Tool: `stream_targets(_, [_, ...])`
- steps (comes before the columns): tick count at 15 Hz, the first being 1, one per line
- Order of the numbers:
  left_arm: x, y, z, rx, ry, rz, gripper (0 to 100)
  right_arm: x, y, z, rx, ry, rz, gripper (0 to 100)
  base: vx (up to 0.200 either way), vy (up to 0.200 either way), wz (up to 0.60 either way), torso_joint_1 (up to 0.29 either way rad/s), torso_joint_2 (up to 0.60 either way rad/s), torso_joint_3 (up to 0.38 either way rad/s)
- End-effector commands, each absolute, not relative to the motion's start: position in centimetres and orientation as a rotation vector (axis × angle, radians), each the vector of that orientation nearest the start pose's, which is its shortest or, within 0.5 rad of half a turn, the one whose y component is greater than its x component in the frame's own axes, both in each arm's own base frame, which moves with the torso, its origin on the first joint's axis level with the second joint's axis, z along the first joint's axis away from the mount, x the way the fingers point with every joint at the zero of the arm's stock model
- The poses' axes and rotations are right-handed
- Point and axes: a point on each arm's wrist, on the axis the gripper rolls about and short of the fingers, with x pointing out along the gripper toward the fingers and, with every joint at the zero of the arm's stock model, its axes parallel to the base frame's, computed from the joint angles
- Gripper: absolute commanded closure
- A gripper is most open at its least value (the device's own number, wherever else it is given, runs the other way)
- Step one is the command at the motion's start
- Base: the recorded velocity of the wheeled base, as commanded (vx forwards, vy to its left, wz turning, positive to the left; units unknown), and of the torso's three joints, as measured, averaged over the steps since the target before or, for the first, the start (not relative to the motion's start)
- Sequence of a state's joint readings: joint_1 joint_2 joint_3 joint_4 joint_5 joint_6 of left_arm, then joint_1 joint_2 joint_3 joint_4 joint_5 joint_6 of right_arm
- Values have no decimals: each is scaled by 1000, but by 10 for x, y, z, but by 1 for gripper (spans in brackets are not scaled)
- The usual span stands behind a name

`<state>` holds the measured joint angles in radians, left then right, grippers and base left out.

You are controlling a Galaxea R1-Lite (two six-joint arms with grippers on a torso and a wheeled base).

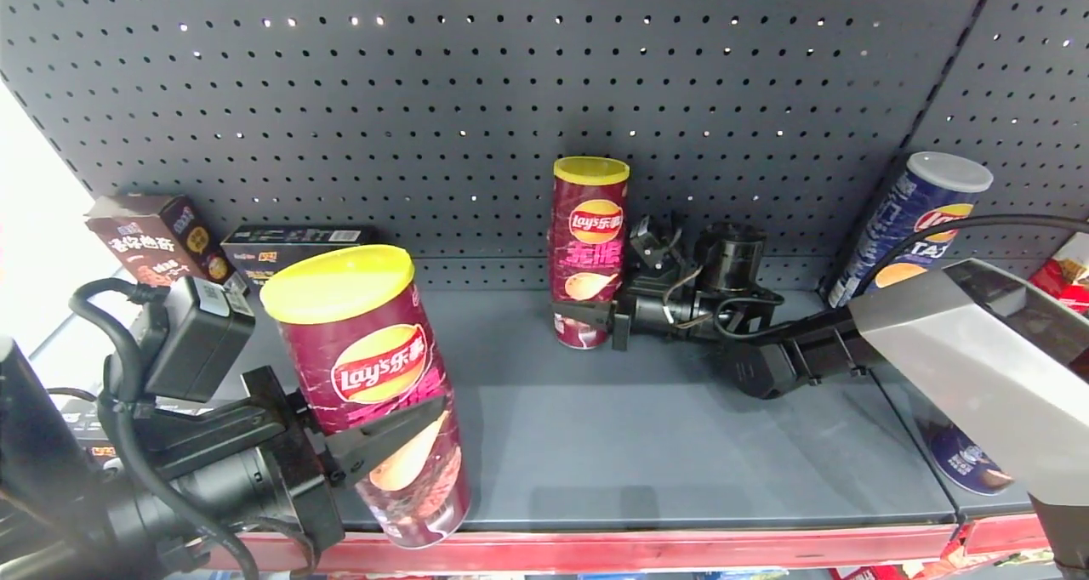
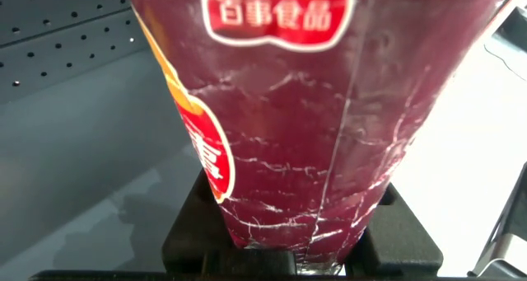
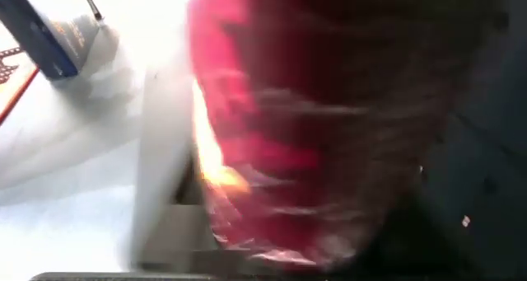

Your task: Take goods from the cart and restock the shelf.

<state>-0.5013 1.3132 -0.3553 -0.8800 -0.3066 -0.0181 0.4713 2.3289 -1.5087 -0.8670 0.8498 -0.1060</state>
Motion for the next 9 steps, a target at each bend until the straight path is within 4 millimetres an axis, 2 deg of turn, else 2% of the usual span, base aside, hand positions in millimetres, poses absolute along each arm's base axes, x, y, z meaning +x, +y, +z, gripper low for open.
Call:
stream_targets(1, [160, -96, 183, -10, 84, -807, 100, 416, 231, 146, -99, -115, 1315, 100, 0, 0, 0, 0, 0, 0])
stream_targets(3, [160, -96, 183, -10, 84, -807, 100, 411, 228, 152, -101, -121, 1314, 100, 0, 0, 0, 0, 0, 0])
stream_targets(5, [160, -96, 184, -10, 78, -807, 100, 395, 223, 165, -102, -128, 1321, 100, 0, 0, 0, 0, 0, 0])
stream_targets(9, [160, -96, 184, -10, 78, -807, 100, 351, 230, 195, -101, -153, 1310, 100, 0, 0, 0, 0, 0, 0])
